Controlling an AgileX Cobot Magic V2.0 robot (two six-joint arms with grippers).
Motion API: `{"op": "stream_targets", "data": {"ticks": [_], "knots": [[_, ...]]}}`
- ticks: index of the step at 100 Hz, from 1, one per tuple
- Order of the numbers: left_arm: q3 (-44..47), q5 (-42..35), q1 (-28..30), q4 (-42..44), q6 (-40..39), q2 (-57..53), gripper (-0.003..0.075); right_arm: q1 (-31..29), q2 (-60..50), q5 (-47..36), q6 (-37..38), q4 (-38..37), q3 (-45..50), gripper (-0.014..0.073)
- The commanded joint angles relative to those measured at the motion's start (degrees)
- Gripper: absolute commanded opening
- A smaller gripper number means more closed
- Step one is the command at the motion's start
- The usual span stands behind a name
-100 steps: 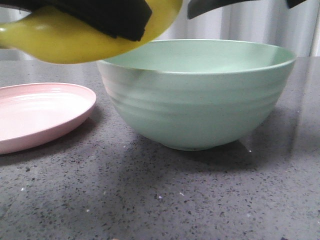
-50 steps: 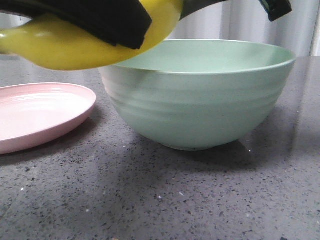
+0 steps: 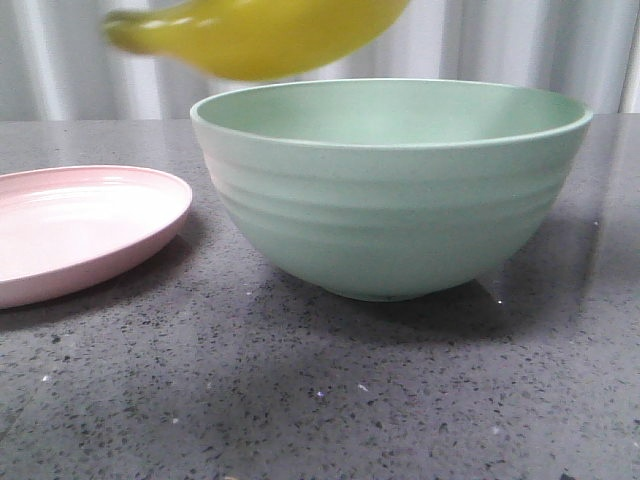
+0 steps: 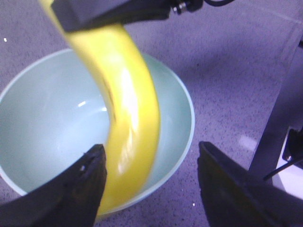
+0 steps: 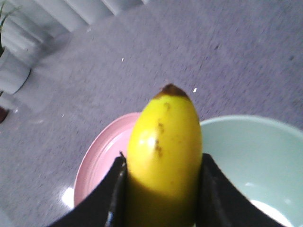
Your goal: Transfer banana from pink plate to green bowl
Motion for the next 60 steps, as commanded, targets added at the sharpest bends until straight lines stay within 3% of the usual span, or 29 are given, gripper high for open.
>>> {"op": "stream_targets", "data": {"ticks": [1, 16, 36, 46, 60], "knots": [[-2.2, -4.4, 0.0, -0.3, 0.0, -1.4, 0.0395, -2.6, -2.1, -5.2, -1.3, -3.7, -2.1, -0.0071], [-2.2, -4.8, 0.0, -0.3, 0.0, -1.4, 0.0389, -3.6, -0.2, -4.9, -1.3, -9.0, -2.1, -0.0071], [-2.2, -5.7, 0.0, -0.3, 0.0, -1.4, 0.0389, -3.6, 4.5, -4.3, -1.3, -9.1, -1.8, -0.005], [-2.2, -5.7, 0.0, -0.3, 0.0, -1.4, 0.0389, -3.6, 5.6, -4.6, -1.7, -9.6, -1.8, 0.007], [-2.2, -5.7, 0.0, -0.3, 0.0, -1.4, 0.0389, -3.6, 5.7, -4.3, -2.1, -9.8, -1.8, 0.0304]]}}
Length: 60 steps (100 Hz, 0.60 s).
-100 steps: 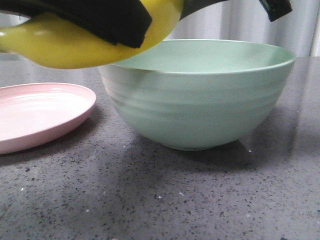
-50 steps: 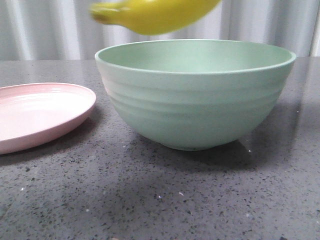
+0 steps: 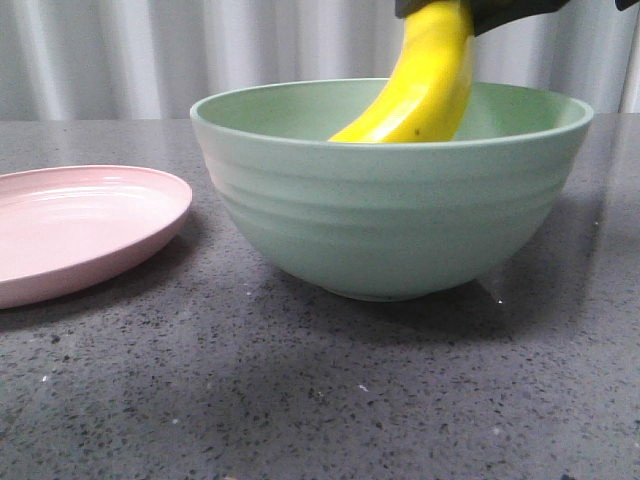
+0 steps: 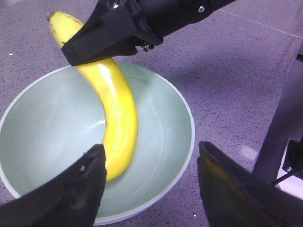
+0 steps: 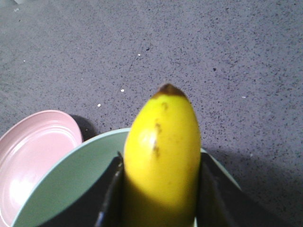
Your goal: Transfer banana from pink plate to green bowl
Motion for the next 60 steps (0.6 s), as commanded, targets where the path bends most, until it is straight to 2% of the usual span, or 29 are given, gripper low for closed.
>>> {"op": "stream_targets", "data": {"ticks": [1, 9, 34, 50, 56, 60], "knots": [[-2.1, -4.3, 0.0, -0.3, 0.0, -1.1, 0.0389, -0.4, -1.5, -3.4, -0.7, 0.0, -1.8, 0.0321], [-2.1, -4.3, 0.0, -0.3, 0.0, -1.1, 0.0389, -0.4, -1.5, -3.5, -0.7, -0.1, -1.8, 0.0372], [-2.1, -4.3, 0.0, -0.4, 0.0, -1.1, 0.0389, -0.4, -1.8, -3.5, -0.7, -0.2, -1.8, 0.0369], [-2.1, -5.4, 0.0, -0.5, -0.4, -1.1, 0.0384, -0.4, -4.5, -2.8, -0.7, -4.8, -1.8, 0.0362], [-2.1, -5.7, 0.0, -0.6, -0.4, -1.1, 0.0358, -0.4, -6.1, -1.4, -0.7, -6.7, -1.8, 0.033], [-2.1, -5.8, 0.0, -0.6, -0.4, -1.3, 0.0322, -0.4, -7.2, -0.1, -0.7, -7.5, -1.8, 0.0276]]}}
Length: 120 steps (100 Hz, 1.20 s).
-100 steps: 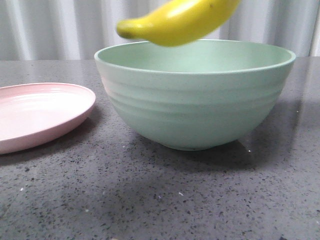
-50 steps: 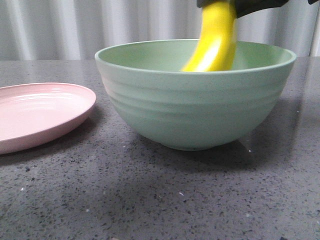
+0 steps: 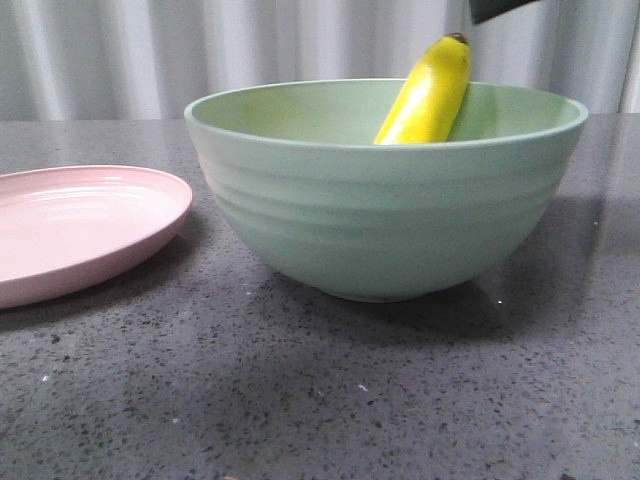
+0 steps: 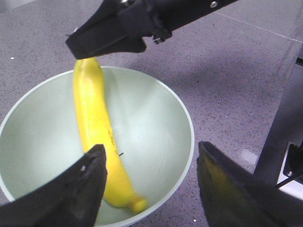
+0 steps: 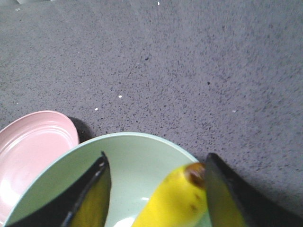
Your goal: Transfer banana from pink plate to green bowl
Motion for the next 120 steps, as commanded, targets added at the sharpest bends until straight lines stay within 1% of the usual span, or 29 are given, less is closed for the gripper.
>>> {"op": "stream_targets", "data": {"ticks": [1, 5, 8, 10, 12, 13, 18, 21, 30, 41, 46, 54, 70, 80, 91, 100, 110, 120], "knots": [[-2.1, -4.8, 0.0, -0.6, -0.4, -1.3, 0.0305, -0.3, -3.9, -1.0, -0.6, -2.5, -1.8, 0.0253], [-2.1, -4.8, 0.0, -0.6, -0.4, -1.5, 0.0253, -0.3, -5.0, 0.3, -0.6, -3.2, -1.8, 0.0189], [-2.1, -4.8, 0.0, -0.6, -0.4, -1.8, 0.0194, -0.3, -5.7, 1.1, -0.6, -3.9, -1.8, 0.012], [-2.1, -4.8, 0.0, -0.8, -0.4, -1.9, 0.0158, -0.3, -6.3, 1.7, -0.6, -4.4, -1.8, 0.0092], [-2.1, -4.8, 0.0, -0.8, -0.4, -2.1, 0.0134, -0.3, -6.9, 2.2, -0.6, -4.7, -1.8, 0.005], [-2.1, -4.8, 0.0, -0.9, -0.5, -2.3, 0.0109, -0.3, -7.1, 2.4, -0.6, -4.7, -1.8, 0.0022], [-2.1, -4.8, 0.0, -0.9, -0.5, -2.9, 0.0026, -0.3, -8.3, 3.6, -0.6, -5.0, -1.8, -0.0069], [-2.1, -4.8, 0.0, -0.9, -0.5, -3.2, -0.002, -0.3, -9.2, 4.3, -0.6, -5.0, -1.8, -0.0069], [-1.6, -4.9, 0.0, -0.9, -0.5, -4.5, -0.002, -0.3, -11.6, 5.8, -0.6, -5.6, -1.4, -0.0069], [-0.3, -5.4, 0.0, -0.9, -0.5, -6.9, -0.002, -0.3, -15.8, 4.2, -0.6, -7.0, 1.3, -0.0069], [1.0, -6.5, 0.0, -0.9, -0.5, -8.8, -0.002, -0.3, -18.4, 1.8, -0.6, -7.0, 3.5, -0.007], [4.3, -10.2, 0.0, -0.9, -0.5, -12.1, -0.002, -0.3, -21.9, -3.0, -1.6, -7.4, 7.6, -0.007], [14.2, -20.6, 0.0, -0.1, -0.4, -20.6, -0.002, -0.3, -30.1, -11.3, -2.5, -8.3, 17.1, -0.007], [20.2, -23.8, 0.0, 1.2, -0.4, -26.2, -0.002, -0.3, -36.5, -16.9, -2.5, -8.3, 22.9, -0.007], [26.2, -24.2, 0.0, 1.3, -0.2, -32.6, -0.002, -0.3, -43.3, -24.4, -2.5, -8.3, 29.5, -0.007], [30.4, -24.2, 0.0, 1.3, -0.2, -37.9, -0.002, -0.3, -48.9, -28.7, -2.5, -8.3, 34.2, -0.007], [33.9, -22.8, 0.0, 1.0, -0.2, -42.9, -0.002, -0.3, -54.3, -29.0, -2.5, -8.3, 38.0, -0.007], [37.0, -22.7, 0.0, 1.0, -0.2, -46.1, -0.002, -0.3, -57.3, -29.0, -2.5, -8.3, 40.7, -0.007]]}}
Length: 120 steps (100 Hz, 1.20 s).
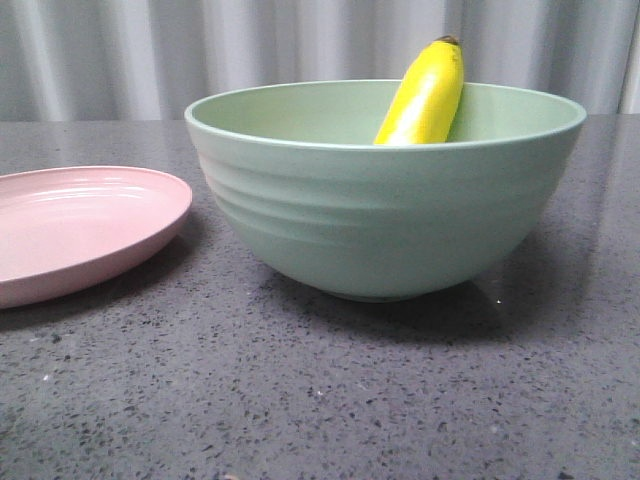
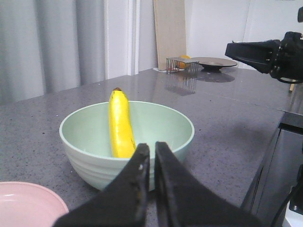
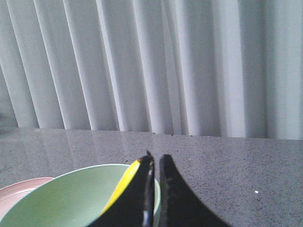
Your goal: Transfer banana from pink plate to green bowl
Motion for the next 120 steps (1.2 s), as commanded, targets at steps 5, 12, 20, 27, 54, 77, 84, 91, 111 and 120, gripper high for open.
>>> {"op": "stream_targets", "data": {"ticks": [5, 12, 20, 27, 54, 77, 84, 91, 111, 120], "knots": [[2.0, -3.6, 0.0, -0.1, -0.1, -2.6, -0.002, -0.3, -2.5, -5.1, -0.8, -0.3, 1.6, -0.007], [3.5, -3.6, 0.0, -0.1, -0.1, -2.8, -0.002, -0.3, -2.7, -5.0, -0.8, -0.3, 2.8, -0.007], [5.1, -3.5, 0.0, -0.1, -0.1, -2.8, -0.002, -0.3, -2.7, -4.3, -0.8, -0.3, 3.3, -0.007], [6.5, -3.5, 0.0, -0.1, -0.1, -2.8, -0.002, -0.3, -2.7, -3.7, -0.8, -0.3, 3.7, -0.007], [11.2, -14.1, 1.3, 1.5, -0.1, -2.8, -0.002, -0.3, -2.7, -3.4, -0.8, -0.3, 3.7, -0.007], [14.5, -21.4, 15.4, 7.7, -0.2, -6.6, -0.002, -0.3, -2.7, -3.4, -0.8, -0.3, 3.7, -0.007], [16.3, -22.2, 21.3, 7.7, -0.5, -8.7, -0.002, -0.3, -2.7, -3.4, -0.8, -0.3, 3.7, -0.007], [18.2, -22.2, 27.4, 7.7, -0.5, -11.1, -0.002, -0.3, -2.7, -3.4, -0.8, -0.3, 3.7, -0.007], [18.4, -10.7, 42.1, 7.5, -0.5, -16.0, -0.002, -0.3, -2.7, -3.4, -0.8, -0.3, 3.7, -0.007], [18.4, -4.4, 46.6, 7.5, -0.5, -17.9, -0.002, -0.3, -2.7, -3.4, -0.8, -0.3, 3.7, -0.007]]}}
